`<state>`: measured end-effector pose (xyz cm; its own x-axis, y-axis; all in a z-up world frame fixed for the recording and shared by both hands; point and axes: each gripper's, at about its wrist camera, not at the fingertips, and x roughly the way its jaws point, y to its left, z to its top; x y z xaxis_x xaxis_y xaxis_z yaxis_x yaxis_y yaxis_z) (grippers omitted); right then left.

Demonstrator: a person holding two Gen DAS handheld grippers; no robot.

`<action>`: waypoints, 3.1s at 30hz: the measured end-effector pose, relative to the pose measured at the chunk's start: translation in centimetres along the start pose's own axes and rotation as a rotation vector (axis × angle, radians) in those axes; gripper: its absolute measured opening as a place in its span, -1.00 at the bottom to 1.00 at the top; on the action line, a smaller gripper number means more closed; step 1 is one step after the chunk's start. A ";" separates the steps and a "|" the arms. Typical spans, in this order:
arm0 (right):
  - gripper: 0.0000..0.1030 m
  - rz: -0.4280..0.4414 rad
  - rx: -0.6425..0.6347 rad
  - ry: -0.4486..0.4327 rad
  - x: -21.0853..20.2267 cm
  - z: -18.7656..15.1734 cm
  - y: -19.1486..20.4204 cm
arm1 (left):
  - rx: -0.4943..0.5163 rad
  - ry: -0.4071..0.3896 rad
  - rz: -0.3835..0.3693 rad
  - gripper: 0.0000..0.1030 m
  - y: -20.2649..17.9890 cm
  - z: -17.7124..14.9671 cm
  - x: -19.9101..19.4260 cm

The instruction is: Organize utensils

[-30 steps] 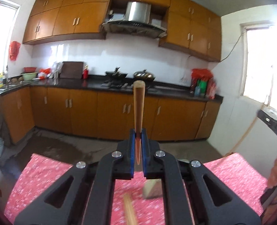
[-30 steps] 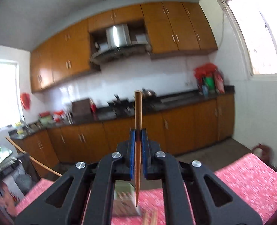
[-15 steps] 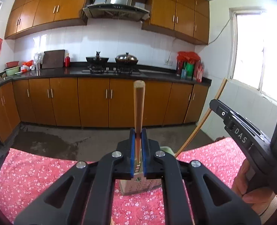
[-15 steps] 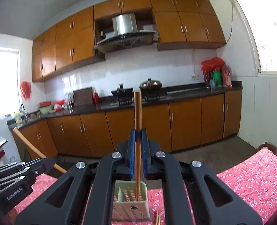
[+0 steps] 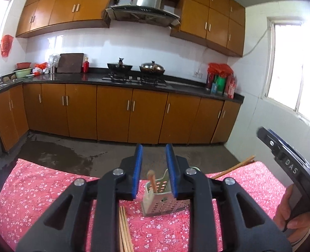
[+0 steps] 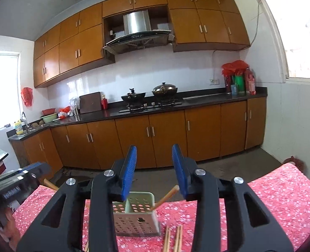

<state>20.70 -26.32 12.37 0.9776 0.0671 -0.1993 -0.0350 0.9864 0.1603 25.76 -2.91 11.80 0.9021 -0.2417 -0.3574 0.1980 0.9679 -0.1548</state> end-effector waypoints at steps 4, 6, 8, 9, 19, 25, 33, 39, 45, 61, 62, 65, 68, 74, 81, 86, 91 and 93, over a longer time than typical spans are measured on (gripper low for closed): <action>-0.19 -0.057 0.003 0.031 -2.4 -0.7 -1.7 | -0.044 -0.032 0.019 -0.40 1.9 -0.6 -3.3; -0.19 -0.091 -0.010 0.084 -2.8 -2.3 -2.5 | -0.053 -0.029 0.038 -0.37 2.9 -1.5 -4.4; -0.19 -0.116 -0.024 0.166 -2.2 -4.6 -3.3 | -0.039 -0.003 0.088 -0.32 3.7 -3.5 -5.1; -0.20 -0.125 -0.027 0.218 -1.8 -5.9 -3.7 | -0.034 0.011 0.104 -0.30 4.1 -4.4 -5.2; -0.74 -0.030 0.044 0.685 2.0 -20.4 -4.7 | -0.102 0.345 0.200 -0.30 9.0 -16.0 -1.5; -0.74 -0.006 0.027 0.720 2.3 -21.9 -3.7 | -0.093 0.412 0.175 -0.30 8.6 -18.5 -0.6; -0.85 -0.062 -0.060 0.711 3.0 -22.8 -3.2 | -0.075 0.470 0.128 -0.34 7.4 -20.2 0.9; -0.86 -0.186 0.045 0.692 3.3 -22.2 -6.7 | -0.063 0.510 0.100 -0.53 6.6 -21.3 1.7; -0.86 -0.184 0.020 0.686 3.1 -22.3 -7.0 | -0.010 0.546 0.103 -0.71 5.5 -22.2 2.7; -0.85 -0.224 -0.005 0.655 3.6 -21.8 -8.5 | -0.022 0.538 0.292 -0.77 11.4 -20.2 5.9; -0.85 -0.229 0.005 0.654 3.8 -21.7 -8.9 | -0.025 0.536 0.295 -0.77 11.8 -20.1 6.0; -0.85 -0.229 0.014 0.644 3.9 -21.8 -9.5 | -0.033 0.514 0.287 -0.76 12.6 -20.1 5.9; -0.85 -0.235 -0.012 0.637 3.9 -21.8 -9.2 | -0.031 0.500 0.286 -0.76 12.6 -20.1 5.9; -0.85 -0.232 -0.007 0.636 4.0 -21.8 -9.2 | -0.059 0.494 0.267 -0.76 13.0 -20.2 5.2; -0.84 -0.235 -0.012 0.636 4.0 -21.7 -9.3 | -0.058 0.494 0.268 -0.76 13.0 -20.2 5.3; -0.84 -0.234 -0.011 0.636 4.0 -21.7 -9.3 | -0.065 0.494 0.265 -0.76 13.0 -20.1 5.5; -0.84 -0.233 -0.009 0.635 4.0 -21.8 -9.3 | -0.065 0.493 0.264 -0.76 13.0 -20.1 5.4; -0.84 -0.233 -0.009 0.635 4.0 -21.8 -9.3 | -0.067 0.493 0.263 -0.76 13.0 -20.1 5.4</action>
<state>20.41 -31.94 -10.98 0.6483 -0.0756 -0.7576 0.1576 0.9868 0.0364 25.48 6.96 -10.67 0.6285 -0.0120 -0.7777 -0.0488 0.9973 -0.0549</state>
